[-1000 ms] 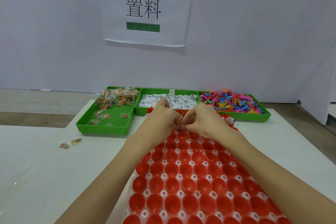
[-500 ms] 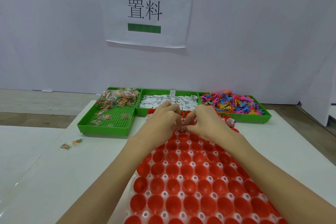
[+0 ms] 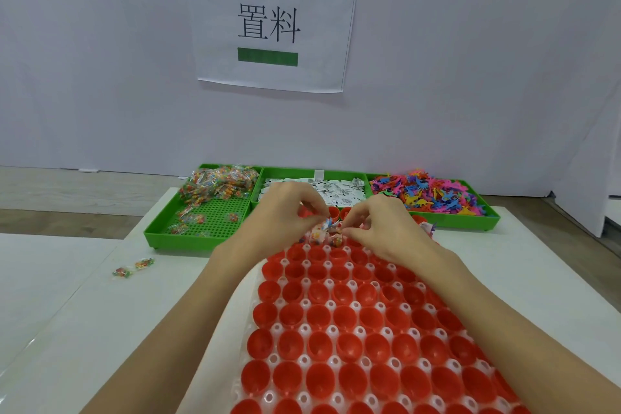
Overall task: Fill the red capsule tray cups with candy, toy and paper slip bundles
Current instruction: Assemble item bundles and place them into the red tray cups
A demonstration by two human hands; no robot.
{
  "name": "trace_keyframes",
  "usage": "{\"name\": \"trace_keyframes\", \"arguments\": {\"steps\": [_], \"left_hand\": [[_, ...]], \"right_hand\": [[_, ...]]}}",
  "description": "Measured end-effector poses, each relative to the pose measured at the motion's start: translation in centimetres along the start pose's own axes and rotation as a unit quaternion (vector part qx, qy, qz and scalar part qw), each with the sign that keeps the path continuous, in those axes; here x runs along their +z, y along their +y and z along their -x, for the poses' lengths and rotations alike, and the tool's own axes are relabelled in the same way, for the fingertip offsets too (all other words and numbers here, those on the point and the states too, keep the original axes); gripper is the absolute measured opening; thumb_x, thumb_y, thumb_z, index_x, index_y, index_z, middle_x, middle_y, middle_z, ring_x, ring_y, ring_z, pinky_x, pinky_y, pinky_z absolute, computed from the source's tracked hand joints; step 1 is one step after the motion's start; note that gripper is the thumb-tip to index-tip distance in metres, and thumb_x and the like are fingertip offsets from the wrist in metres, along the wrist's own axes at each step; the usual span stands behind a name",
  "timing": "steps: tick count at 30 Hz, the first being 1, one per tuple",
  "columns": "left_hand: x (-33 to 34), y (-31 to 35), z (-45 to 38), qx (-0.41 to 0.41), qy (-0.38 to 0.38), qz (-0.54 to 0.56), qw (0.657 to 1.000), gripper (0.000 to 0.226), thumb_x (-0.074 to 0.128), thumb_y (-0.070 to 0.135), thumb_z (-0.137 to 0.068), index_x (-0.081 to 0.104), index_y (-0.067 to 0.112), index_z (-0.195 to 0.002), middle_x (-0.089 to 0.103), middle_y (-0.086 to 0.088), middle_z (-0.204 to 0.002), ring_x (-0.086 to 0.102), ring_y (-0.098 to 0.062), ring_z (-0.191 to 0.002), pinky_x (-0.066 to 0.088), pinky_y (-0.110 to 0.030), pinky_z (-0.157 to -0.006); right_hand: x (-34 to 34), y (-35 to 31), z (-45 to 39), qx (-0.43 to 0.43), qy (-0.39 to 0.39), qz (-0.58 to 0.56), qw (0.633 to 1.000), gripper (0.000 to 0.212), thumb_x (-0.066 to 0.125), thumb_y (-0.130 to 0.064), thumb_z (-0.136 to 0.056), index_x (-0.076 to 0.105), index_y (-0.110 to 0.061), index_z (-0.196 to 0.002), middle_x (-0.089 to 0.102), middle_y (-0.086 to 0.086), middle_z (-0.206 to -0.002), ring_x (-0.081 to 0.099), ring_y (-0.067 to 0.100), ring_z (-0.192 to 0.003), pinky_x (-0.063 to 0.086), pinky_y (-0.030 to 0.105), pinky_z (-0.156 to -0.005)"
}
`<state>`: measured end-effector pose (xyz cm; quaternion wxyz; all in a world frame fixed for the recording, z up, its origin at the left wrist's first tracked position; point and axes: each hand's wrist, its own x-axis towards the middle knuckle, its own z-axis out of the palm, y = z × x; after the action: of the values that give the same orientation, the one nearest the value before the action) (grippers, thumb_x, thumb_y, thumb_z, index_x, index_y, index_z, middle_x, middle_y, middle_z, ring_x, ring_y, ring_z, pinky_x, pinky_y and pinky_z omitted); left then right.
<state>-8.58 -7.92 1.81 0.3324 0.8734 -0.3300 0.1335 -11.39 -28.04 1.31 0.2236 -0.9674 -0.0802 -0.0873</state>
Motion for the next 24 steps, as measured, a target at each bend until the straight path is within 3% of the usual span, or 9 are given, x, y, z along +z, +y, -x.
{"name": "trace_keyframes", "arguments": {"steps": [3,6,11,14,19,24], "left_hand": [[-1.5,-0.8,-0.1,-0.038,0.063,-0.019,0.997,0.007,0.077,0.016,-0.089,0.081,0.022,-0.09,0.068,0.015,-0.088,0.061,0.001,-0.079,0.044,-0.011,-0.069],[-2.5,-1.6,-0.1,-0.074,0.087,-0.051,0.992,0.008,0.076,0.018,-0.09,0.079,0.024,-0.093,0.059,0.023,-0.084,0.057,0.004,-0.077,0.036,-0.007,-0.065],[-2.9,-2.3,0.1,-0.109,0.061,-0.071,0.99,0.008,0.073,0.022,-0.092,0.078,0.028,-0.093,0.059,0.019,-0.088,0.057,0.003,-0.078,0.04,-0.016,-0.063],[-2.8,-2.1,0.3,-0.116,0.032,-0.078,0.99,0.009,0.073,0.022,-0.093,0.079,0.028,-0.096,0.057,0.016,-0.091,0.057,-0.005,-0.082,0.041,-0.025,-0.072],[-2.5,-1.9,0.4,-0.103,0.01,-0.088,0.991,0.015,0.069,0.018,-0.095,0.081,0.028,-0.098,0.058,0.006,-0.101,0.053,-0.01,-0.088,0.038,-0.024,-0.075],[-2.8,-1.9,0.3,-0.095,0.035,-0.076,0.992,0.013,0.068,0.024,-0.096,0.08,0.028,-0.099,0.056,0.013,-0.095,0.055,-0.007,-0.088,0.037,-0.02,-0.07]], "right_hand": [[0.2,0.0,-0.1,-0.001,0.0,-0.002,1.0,0.007,0.077,-0.024,-0.09,0.081,-0.022,-0.096,0.068,-0.011,-0.088,0.048,-0.009,-0.068,0.033,0.006,-0.061],[0.7,-0.3,-0.1,-0.01,0.0,0.011,1.0,0.009,0.076,-0.022,-0.091,0.08,-0.021,-0.098,0.066,-0.013,-0.084,0.051,-0.008,-0.067,0.037,0.003,-0.052],[0.9,-0.4,0.2,-0.02,0.008,0.018,1.0,0.01,0.074,-0.023,-0.092,0.081,-0.023,-0.099,0.071,-0.012,-0.089,0.052,-0.008,-0.066,0.037,0.002,-0.053],[0.5,-0.4,0.3,-0.022,0.035,0.002,0.999,0.01,0.073,-0.027,-0.093,0.08,-0.023,-0.098,0.067,-0.013,-0.084,0.054,-0.006,-0.067,0.038,0.004,-0.055],[0.4,-1.2,-0.3,-0.046,0.069,-0.019,0.996,0.012,0.071,-0.018,-0.094,0.078,-0.025,-0.101,0.064,-0.014,-0.084,0.054,-0.006,-0.066,0.035,0.003,-0.061],[0.9,-2.0,-2.0,-0.109,-0.001,0.008,0.994,0.018,0.069,-0.014,-0.095,0.081,-0.027,-0.099,0.054,-0.019,-0.083,0.05,-0.006,-0.069,0.037,0.009,-0.068]]}}
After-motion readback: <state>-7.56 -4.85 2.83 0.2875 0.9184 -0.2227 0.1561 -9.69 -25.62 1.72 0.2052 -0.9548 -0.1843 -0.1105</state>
